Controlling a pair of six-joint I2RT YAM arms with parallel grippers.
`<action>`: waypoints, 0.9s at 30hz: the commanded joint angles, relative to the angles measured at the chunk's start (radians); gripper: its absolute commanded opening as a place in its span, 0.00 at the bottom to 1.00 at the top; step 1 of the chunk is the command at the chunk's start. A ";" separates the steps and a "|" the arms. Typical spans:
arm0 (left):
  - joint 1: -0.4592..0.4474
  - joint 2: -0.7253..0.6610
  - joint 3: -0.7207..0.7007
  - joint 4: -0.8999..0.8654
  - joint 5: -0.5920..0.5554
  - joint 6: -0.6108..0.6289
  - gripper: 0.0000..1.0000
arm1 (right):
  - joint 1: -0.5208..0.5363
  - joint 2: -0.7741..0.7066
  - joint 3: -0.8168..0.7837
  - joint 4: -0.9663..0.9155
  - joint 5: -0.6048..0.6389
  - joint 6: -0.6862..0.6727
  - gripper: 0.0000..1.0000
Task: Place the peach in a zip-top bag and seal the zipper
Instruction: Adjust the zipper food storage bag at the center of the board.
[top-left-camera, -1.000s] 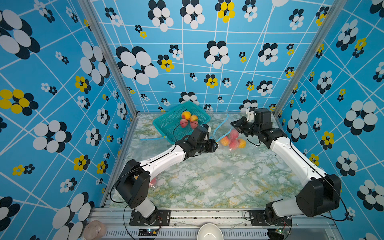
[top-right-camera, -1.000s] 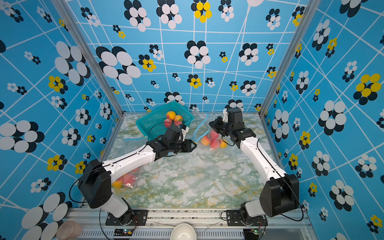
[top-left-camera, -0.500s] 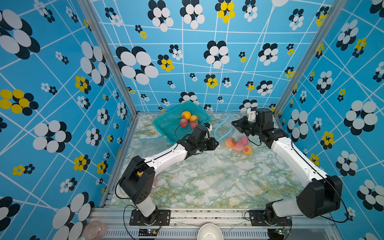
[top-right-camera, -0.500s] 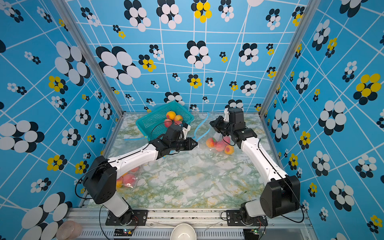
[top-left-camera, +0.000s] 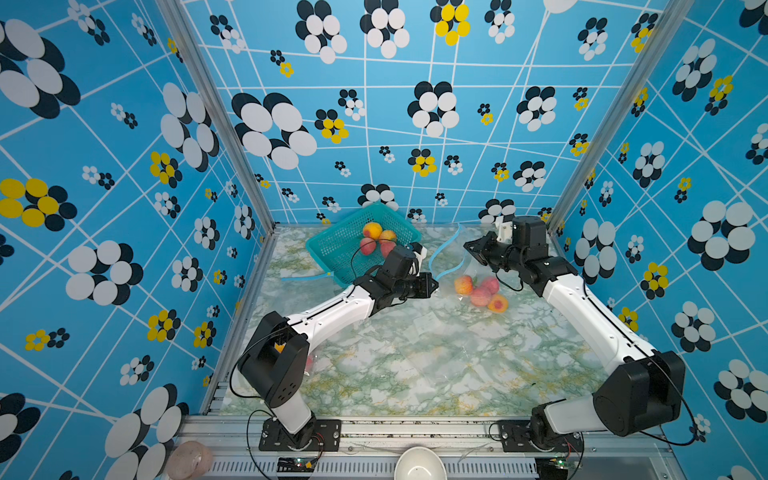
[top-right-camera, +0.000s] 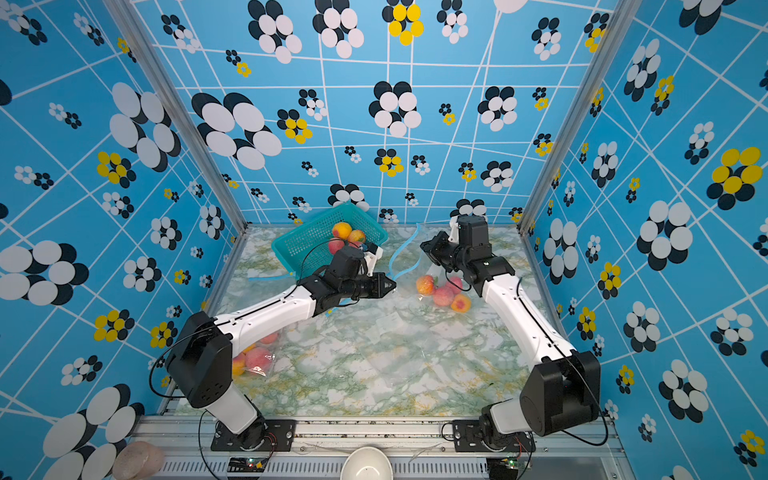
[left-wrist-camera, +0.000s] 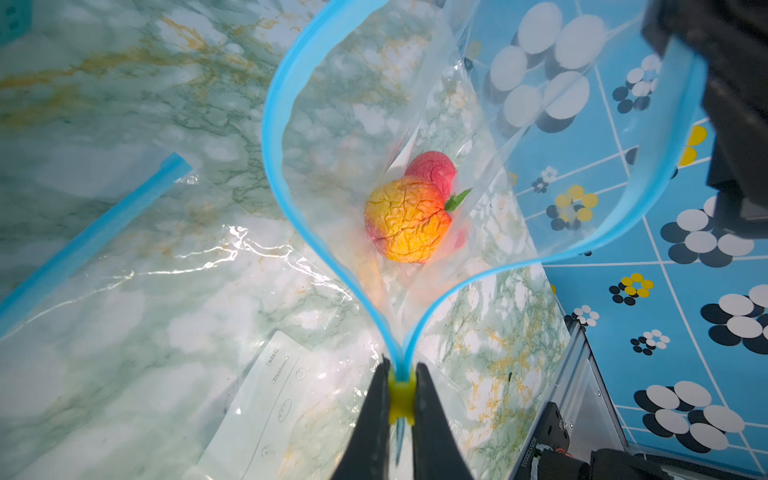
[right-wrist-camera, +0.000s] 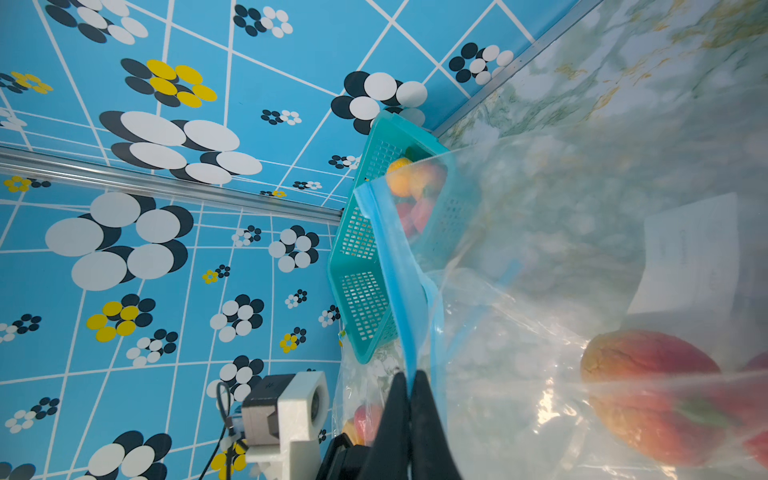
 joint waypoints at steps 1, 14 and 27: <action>0.005 -0.024 0.123 -0.075 0.030 0.137 0.00 | -0.009 -0.029 0.036 -0.059 0.024 -0.070 0.00; -0.001 0.099 0.643 -0.548 0.111 0.529 0.00 | -0.062 -0.147 0.304 -0.392 0.151 -0.535 0.42; -0.014 0.199 0.795 -0.713 0.139 0.693 0.00 | 0.041 -0.202 0.239 -0.521 0.014 -0.981 0.40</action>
